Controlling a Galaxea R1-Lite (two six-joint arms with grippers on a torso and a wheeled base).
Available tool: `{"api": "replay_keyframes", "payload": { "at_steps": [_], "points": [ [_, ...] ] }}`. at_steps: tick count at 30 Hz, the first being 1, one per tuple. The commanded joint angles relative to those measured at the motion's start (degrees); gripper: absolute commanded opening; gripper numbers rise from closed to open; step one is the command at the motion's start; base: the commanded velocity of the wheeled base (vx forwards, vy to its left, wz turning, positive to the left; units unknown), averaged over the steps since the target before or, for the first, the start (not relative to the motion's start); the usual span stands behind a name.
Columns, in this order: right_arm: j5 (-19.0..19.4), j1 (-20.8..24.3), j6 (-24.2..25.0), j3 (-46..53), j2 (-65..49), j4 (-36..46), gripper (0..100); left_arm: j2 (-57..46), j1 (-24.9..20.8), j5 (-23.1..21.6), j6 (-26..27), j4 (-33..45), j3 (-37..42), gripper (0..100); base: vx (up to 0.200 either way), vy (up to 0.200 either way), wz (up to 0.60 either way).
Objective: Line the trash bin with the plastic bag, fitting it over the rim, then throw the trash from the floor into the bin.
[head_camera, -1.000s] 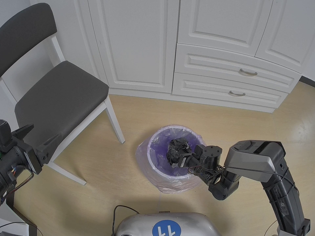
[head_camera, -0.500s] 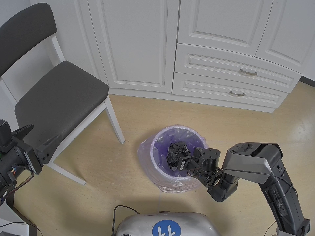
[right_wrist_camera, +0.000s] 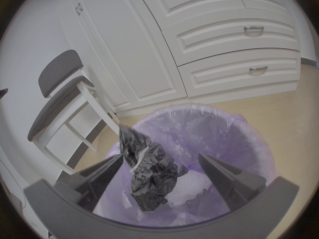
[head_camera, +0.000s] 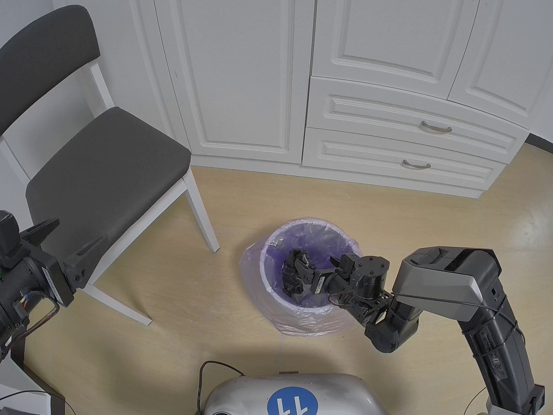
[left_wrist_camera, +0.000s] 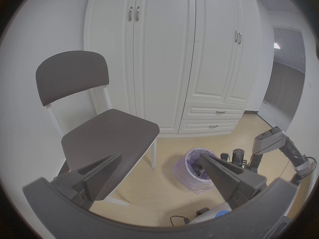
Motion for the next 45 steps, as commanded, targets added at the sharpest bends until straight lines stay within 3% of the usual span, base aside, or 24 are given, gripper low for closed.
{"api": "replay_keyframes", "payload": {
  "at_steps": [1, 17, 24, 27, 31, 35, 37, 38, 43, 45],
  "points": [
    [-0.04, 0.14, -0.06, 0.28, -1.47, -0.52, 100, 0.0, -0.02, 0.03, 0.0, -0.03, -0.02, 100, 0.0, 0.0, 0.0],
    [-0.92, 0.75, -1.29, 2.65, -9.29, -0.61, 100, 0.7, -0.54, 0.03, 0.09, -0.03, 0.78, 100, 0.0, 0.0, 0.0],
    [-0.92, 0.58, -3.48, 6.87, -20.01, 5.02, 100, 5.8, -7.93, 0.3, -0.09, -0.03, 3.15, 100, 0.0, 0.0, 0.0],
    [-1.44, -0.56, -4.28, 8.62, -28.19, 13.28, 100, 12.57, -14.17, 0.39, -0.79, -0.82, 3.94, 100, 0.0, 0.0, 0.0],
    [-2.59, -3.03, -4.36, 9.06, -33.64, 21.63, 100, 22.94, -14.25, 0.56, -0.7, -4.34, 4.12, 100, 0.0, 0.0, 0.0],
    [-2.68, -6.72, -6.12, 9.06, -37.33, 29.89, 100, 39.11, -10.21, 0.65, 0.97, -9.35, 3.15, 100, 0.0, 0.0, 0.0],
    [-2.68, -7.42, -7.18, 9.24, -37.68, 30.42, 100, 42.98, -8.89, 0.56, 1.85, -11.02, 2.27, 100, 0.0, 0.0, 0.0],
    [-2.76, -8.21, -8.76, 9.33, -37.94, 30.42, 100, 50.54, -6.34, 0.47, 2.81, -15.06, 0.34, 100, 0.0, 0.0, 0.0],
    [-2.76, -9.0, -10.87, 10.38, -39.17, 30.59, 100, 69.44, -1.51, 0.3, 6.77, -29.04, -7.13, 100, 0.0, 0.0, 0.0],
    [-2.76, -9.09, -10.96, 10.38, -39.17, 30.59, 100, 72.42, -0.81, 0.3, 8.35, -30.35, -9.24, 100, 0.0, 0.0, 0.0]
  ]
}}
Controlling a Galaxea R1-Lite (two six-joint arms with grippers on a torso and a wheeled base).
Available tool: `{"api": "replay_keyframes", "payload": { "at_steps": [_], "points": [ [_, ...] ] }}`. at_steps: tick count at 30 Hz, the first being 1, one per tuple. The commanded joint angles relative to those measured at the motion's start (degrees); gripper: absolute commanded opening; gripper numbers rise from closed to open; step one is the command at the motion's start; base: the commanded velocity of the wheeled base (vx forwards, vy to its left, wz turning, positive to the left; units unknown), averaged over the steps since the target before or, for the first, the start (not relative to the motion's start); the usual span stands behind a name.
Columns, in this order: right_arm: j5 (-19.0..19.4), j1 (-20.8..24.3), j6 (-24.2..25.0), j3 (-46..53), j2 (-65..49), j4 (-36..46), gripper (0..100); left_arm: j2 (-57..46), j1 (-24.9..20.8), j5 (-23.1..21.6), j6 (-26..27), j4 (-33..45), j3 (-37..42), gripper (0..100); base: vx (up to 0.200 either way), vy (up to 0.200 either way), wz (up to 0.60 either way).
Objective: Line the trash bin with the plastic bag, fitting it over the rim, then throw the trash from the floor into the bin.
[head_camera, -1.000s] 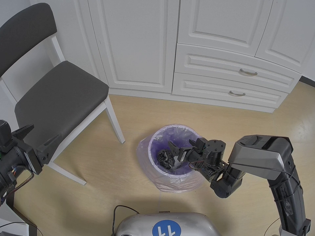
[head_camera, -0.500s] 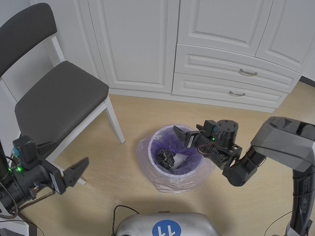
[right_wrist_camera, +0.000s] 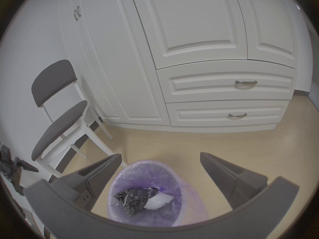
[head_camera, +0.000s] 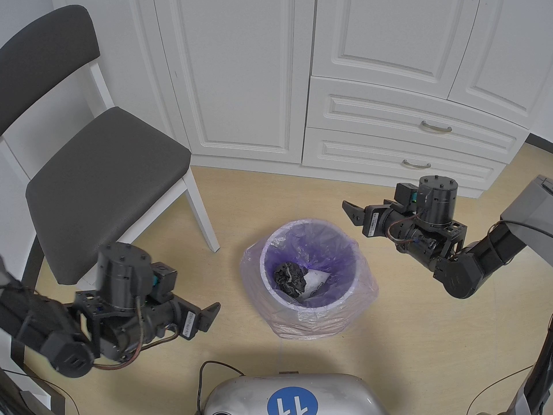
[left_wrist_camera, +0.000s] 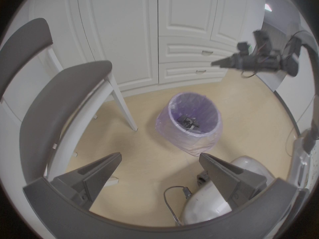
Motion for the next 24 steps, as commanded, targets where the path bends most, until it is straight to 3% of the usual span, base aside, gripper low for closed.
{"api": "replay_keyframes", "payload": {
  "at_steps": [1, 5, 11, 13, 24],
  "points": [
    [-0.33, -3.59, -3.35, 1.21, -5.21, 3.69, 100, 36.12, 9.24, -0.27, 8.76, -16.07, -15.07, 100, 0.0, 0.0, 0.0],
    [-0.33, -4.64, -3.7, 0.86, -5.12, 3.87, 100, 41.31, 11.43, -1.06, 10.87, -14.31, -23.5, 100, 0.0, 0.0, 0.0],
    [-0.33, -5.0, -3.79, -0.02, -4.95, 4.04, 100, 44.47, 13.1, -4.14, 10.78, -2.97, -36.34, 100, 0.0, 0.0, 0.0],
    [-0.33, -5.35, -4.41, -0.02, -4.77, 4.04, 100, 46.41, 13.37, -5.81, 10.69, 3.62, -44.68, 100, 0.0, 0.0, 0.0],
    [-0.24, -6.58, -4.76, -0.02, -4.68, 4.04, 100, 56.78, 13.37, -6.16, 10.78, 20.5, -69.73, 100, 0.0, 0.0, 0.0]
  ]
}}
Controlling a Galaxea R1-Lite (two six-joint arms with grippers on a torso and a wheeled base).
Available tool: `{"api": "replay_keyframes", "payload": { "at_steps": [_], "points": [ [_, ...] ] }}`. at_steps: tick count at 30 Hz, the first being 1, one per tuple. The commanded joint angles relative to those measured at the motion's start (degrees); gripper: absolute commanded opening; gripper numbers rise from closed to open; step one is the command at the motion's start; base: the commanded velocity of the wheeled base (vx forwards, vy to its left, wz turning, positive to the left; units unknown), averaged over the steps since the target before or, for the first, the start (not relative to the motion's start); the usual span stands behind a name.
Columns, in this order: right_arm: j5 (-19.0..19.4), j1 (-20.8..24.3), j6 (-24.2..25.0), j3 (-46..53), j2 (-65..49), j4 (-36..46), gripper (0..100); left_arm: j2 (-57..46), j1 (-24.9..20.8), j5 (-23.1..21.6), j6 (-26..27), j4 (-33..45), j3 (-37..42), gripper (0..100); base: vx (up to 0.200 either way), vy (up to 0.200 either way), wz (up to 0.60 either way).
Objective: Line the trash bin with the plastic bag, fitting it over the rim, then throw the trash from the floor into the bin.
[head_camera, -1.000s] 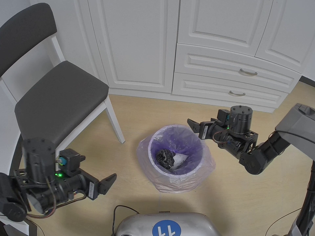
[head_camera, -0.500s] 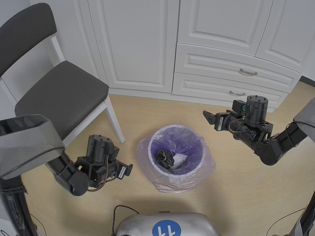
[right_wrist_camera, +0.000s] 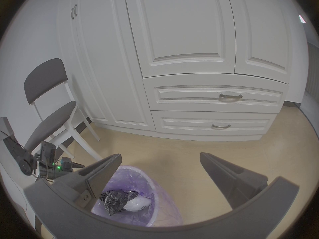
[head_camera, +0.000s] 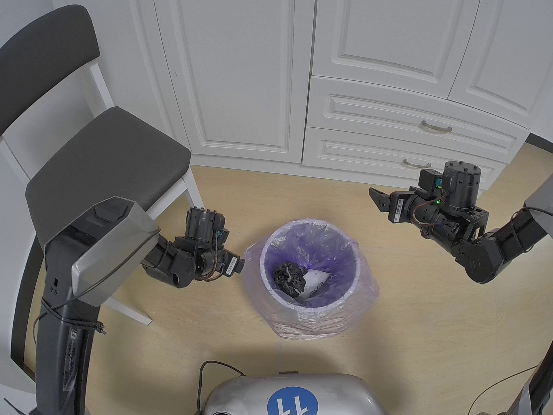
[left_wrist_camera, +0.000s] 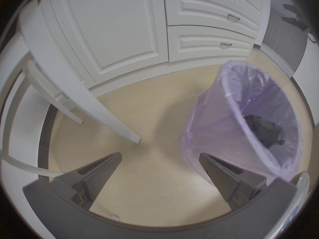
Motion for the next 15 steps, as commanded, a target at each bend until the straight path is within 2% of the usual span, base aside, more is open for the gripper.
{"api": "replay_keyframes", "payload": {
  "at_steps": [1, 2, 7, 15],
  "points": [
    [0.07, -1.23, -0.41, -0.18, -0.06, 0.19, 100, 10.74, 1.08, -0.84, 0.59, 8.81, -14.74, 100, 0.0, 0.0, 0.0],
    [0.07, -1.31, -0.49, -0.27, -0.06, 0.1, 100, 12.41, 1.08, -0.84, 0.68, 11.44, -18.26, 100, 0.0, 0.0, 0.0],
    [0.07, -1.31, -0.49, -0.27, 0.11, 0.19, 100, 16.01, 0.9, -0.93, 0.59, 14.96, -25.38, 100, 0.0, 0.0, 0.0],
    [0.33, -1.31, -0.49, -0.35, 0.64, 0.1, 100, 19.61, 0.11, -1.11, 0.5, 17.24, -30.47, 100, 0.0, 0.0, 0.0]
  ]
}}
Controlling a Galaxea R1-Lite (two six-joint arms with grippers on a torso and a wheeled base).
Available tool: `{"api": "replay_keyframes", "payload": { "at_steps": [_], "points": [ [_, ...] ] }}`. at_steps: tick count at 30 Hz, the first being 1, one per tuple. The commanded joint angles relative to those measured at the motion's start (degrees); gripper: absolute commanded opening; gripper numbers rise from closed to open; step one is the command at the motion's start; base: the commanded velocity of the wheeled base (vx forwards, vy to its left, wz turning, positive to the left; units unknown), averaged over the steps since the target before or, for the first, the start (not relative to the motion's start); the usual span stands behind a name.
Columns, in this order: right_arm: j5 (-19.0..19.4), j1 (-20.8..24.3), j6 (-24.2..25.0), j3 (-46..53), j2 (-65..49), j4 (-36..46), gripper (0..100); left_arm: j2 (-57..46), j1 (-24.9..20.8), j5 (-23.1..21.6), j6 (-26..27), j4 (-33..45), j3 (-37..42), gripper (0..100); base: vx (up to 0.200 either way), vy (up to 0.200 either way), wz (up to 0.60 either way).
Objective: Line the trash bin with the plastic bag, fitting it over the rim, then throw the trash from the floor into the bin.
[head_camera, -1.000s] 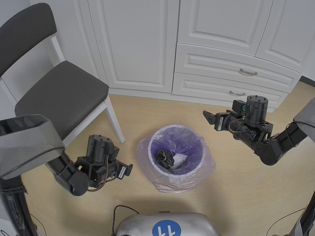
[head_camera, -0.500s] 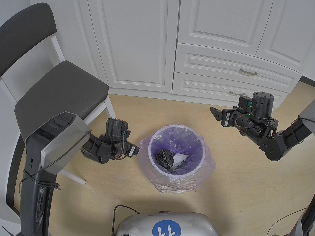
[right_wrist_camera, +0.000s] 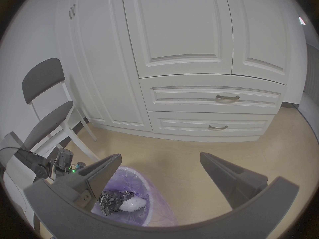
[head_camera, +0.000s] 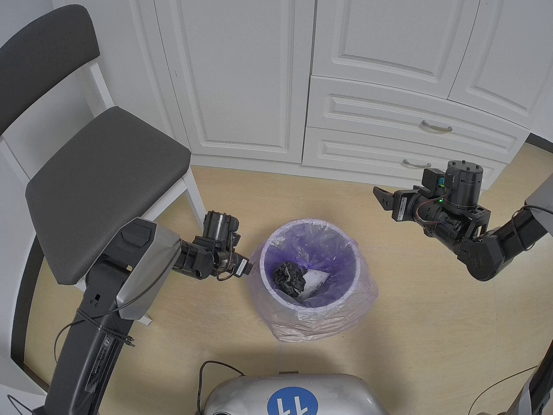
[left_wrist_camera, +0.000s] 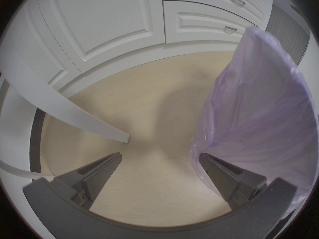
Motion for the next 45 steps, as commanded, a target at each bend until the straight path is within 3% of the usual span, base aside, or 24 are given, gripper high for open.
{"api": "replay_keyframes", "payload": {
  "at_steps": [1, 11, 20, 26, 27, 28, 29, 32, 33, 36, 41, 45],
  "points": [
    [0.14, -0.05, -0.01, -0.03, 0.59, -0.02, 100, 4.29, -0.71, -0.03, -0.14, 0.25, -3.13, 100, 0.0, 0.0, 0.0],
    [0.49, -0.05, -0.01, -0.03, 0.77, -0.02, 100, 6.57, -1.86, -0.12, -0.75, 0.25, -6.56, 100, 0.0, 0.0, 0.0],
    [0.58, -0.05, -0.01, 0.06, 0.77, -0.11, 100, 2.97, -1.5, 0.14, -8.22, 0.16, -5.33, 100, 0.0, 0.0, 0.0],
    [0.58, -0.05, -0.01, 0.41, -0.11, -0.19, 100, -4.85, -0.71, 0.49, -11.47, -0.63, 5.13, 100, 0.0, 0.0, 0.0],
    [0.58, -0.05, -0.01, 0.59, -0.64, -0.11, 100, -9.42, 0.08, 1.11, -11.39, -1.6, 12.78, 100, 0.0, 0.0, 0.0],
    [0.58, -0.05, -0.01, 0.59, -0.64, -0.11, 100, -9.42, 0.08, 1.11, -11.39, -1.6, 12.78, 100, 0.0, 0.0, 0.0],
    [0.58, 0.04, -0.01, 0.85, -1.08, -0.11, 100, -12.5, 0.52, 2.6, -11.39, -3.09, 17.96, 100, 0.0, 0.0, 0.0],
    [0.58, 0.04, -0.01, 0.85, -1.34, -0.11, 100, -14.26, 0.87, 4.19, -11.39, -4.59, 21.3, 100, 0.0, 0.0, 0.0],
    [0.58, 0.04, -0.01, 1.12, -1.78, -0.11, 100, -16.81, 1.22, 5.94, -11.39, -7.66, 25.96, 100, 0.0, 0.0, 0.0],
    [0.66, -0.05, -0.01, 1.38, -3.01, -0.02, 100, -20.85, 1.22, 6.12, -11.47, -11.79, 31.41, 100, 0.0, 0.0, 0.0],
    [0.66, 0.13, -0.18, 3.05, -5.56, 0.51, 100, -28.14, -0.45, 6.21, -11.39, -16.63, 39.06, 100, 0.0, 0.0, 0.0],
    [0.66, 0.04, -2.73, 4.02, -9.16, 5.52, 100, -34.21, -3.09, 6.21, -11.47, -18.38, 44.59, 100, 0.0, 0.0, 0.0]
  ]
}}
